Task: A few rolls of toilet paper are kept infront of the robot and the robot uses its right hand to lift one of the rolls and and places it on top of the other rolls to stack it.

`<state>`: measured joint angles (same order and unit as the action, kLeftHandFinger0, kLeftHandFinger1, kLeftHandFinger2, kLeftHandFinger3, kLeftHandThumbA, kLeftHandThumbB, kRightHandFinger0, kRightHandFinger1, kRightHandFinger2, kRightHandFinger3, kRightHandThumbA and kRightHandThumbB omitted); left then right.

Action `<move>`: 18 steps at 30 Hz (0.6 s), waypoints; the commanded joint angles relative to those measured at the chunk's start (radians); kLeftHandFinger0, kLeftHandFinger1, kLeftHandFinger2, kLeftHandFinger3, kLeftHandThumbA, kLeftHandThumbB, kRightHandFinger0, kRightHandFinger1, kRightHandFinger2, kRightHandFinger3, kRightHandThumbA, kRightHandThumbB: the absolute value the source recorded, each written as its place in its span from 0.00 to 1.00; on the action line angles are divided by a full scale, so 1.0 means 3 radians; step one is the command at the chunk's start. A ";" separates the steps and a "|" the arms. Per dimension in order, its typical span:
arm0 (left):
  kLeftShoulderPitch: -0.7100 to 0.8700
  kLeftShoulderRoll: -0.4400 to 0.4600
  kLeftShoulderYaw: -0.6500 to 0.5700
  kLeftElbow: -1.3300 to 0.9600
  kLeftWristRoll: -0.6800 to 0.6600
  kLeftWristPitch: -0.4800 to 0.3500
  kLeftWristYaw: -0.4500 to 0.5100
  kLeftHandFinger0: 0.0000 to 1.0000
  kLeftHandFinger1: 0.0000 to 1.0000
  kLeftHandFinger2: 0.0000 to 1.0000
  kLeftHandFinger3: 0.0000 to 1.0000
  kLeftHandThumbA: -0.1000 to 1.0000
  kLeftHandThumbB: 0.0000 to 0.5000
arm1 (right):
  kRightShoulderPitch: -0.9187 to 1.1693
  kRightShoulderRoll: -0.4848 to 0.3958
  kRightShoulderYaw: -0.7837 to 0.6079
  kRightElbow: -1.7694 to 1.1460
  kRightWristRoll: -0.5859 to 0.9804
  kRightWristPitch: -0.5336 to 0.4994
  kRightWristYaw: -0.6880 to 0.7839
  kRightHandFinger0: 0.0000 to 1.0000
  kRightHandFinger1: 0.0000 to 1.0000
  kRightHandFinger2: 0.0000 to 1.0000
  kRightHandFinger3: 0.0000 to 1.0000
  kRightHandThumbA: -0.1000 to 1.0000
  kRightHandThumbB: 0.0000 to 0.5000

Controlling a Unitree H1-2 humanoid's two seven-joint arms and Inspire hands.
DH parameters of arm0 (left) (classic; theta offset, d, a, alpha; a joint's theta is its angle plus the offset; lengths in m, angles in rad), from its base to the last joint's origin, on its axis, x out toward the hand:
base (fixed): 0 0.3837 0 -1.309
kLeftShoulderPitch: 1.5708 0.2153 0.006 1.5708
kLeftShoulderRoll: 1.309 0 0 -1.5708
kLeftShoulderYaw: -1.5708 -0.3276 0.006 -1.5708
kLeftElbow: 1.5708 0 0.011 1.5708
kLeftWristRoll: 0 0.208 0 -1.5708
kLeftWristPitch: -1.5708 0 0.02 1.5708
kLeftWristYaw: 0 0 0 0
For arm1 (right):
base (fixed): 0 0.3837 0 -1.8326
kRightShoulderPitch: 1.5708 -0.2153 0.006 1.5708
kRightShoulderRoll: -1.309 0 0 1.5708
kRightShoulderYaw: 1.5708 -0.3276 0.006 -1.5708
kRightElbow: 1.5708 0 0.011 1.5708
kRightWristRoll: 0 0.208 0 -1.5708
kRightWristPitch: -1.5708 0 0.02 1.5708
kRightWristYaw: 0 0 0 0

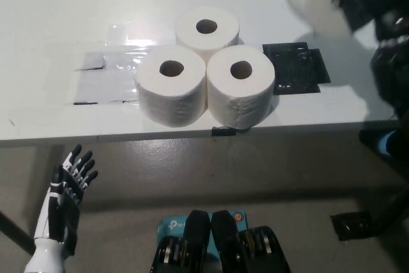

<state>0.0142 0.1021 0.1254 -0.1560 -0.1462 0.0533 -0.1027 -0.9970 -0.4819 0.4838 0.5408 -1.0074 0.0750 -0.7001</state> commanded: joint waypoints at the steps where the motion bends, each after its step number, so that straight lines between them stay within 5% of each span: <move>1: 0.0008 0.0018 0.0045 -0.0127 -0.0073 -0.0132 0.0012 1.00 1.00 1.00 1.00 1.00 1.00 | -0.0305 -0.0105 -0.0170 -0.0379 -0.0301 0.0210 -0.0150 0.00 0.00 0.15 0.40 0.62 0.00; 7: -0.0006 0.0019 0.0051 -0.0120 -0.0056 -0.0128 0.0023 1.00 1.00 1.00 1.00 1.00 1.00 | -0.0421 -0.0098 -0.0211 -0.0619 -0.0403 0.0140 0.0002 0.00 0.00 0.13 0.33 0.56 0.00; 11: 0.0004 0.0025 0.0043 -0.0126 -0.0039 -0.0128 0.0016 1.00 1.00 1.00 1.00 1.00 1.00 | -0.0515 0.0008 -0.0135 -0.0666 -0.0381 -0.0096 -0.0011 0.00 0.00 0.00 0.25 0.57 0.00; 18: 0.0008 0.0020 0.0043 -0.0119 -0.0073 -0.0134 0.0001 1.00 1.00 1.00 1.00 1.00 1.00 | -0.0422 0.0236 0.0015 -0.0833 -0.0255 -0.0242 0.0543 0.00 0.00 0.04 0.25 0.50 0.00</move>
<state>0.0165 0.1021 0.1321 -0.1635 -0.1512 0.0485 -0.1029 -1.0767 -0.4353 0.4772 0.3384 -1.0941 0.0504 -0.6402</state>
